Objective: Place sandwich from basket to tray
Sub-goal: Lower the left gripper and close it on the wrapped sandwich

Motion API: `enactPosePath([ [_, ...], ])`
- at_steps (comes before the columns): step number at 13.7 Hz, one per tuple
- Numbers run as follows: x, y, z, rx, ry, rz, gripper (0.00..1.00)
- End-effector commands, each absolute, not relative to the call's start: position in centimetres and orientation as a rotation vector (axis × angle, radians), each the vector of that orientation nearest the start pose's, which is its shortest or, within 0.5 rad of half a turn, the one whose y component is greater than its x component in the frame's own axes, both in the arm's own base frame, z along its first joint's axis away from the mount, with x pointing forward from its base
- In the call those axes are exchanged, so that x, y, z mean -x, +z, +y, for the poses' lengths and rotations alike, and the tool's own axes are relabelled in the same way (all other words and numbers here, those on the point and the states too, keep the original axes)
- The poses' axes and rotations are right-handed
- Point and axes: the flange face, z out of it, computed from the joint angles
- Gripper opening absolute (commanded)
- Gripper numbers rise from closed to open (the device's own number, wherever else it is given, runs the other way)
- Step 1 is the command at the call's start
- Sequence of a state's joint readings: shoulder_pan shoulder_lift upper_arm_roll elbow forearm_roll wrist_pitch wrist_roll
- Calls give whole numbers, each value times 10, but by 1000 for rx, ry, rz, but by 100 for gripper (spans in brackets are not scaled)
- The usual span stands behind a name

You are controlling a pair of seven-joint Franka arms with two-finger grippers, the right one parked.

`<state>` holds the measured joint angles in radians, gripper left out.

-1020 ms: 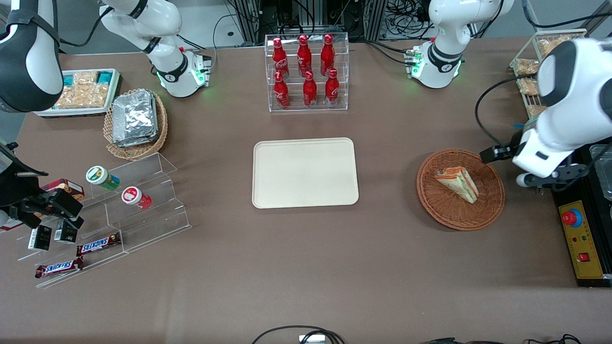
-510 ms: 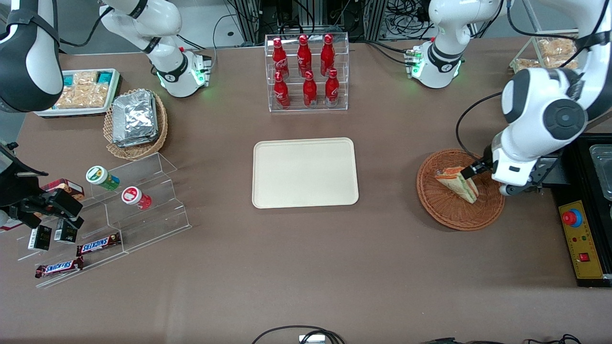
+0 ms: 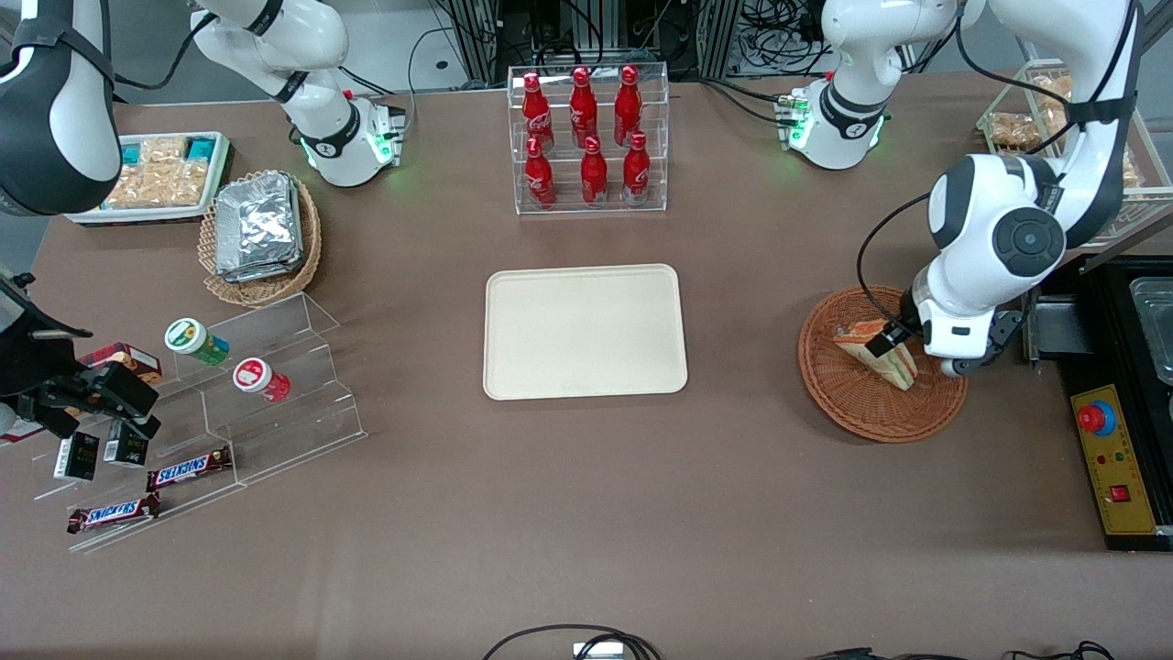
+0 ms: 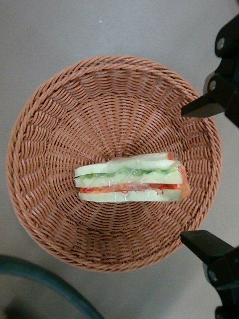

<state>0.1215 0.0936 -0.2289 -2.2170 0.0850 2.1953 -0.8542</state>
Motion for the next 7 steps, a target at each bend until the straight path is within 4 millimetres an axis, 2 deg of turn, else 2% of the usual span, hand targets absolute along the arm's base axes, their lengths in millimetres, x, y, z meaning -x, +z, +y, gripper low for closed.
enactPosePath([
  [1, -522, 311, -55, 2845, 79, -1099, 100],
  [7, -513, 285, -51, 2828, 89, -1153, 100],
])
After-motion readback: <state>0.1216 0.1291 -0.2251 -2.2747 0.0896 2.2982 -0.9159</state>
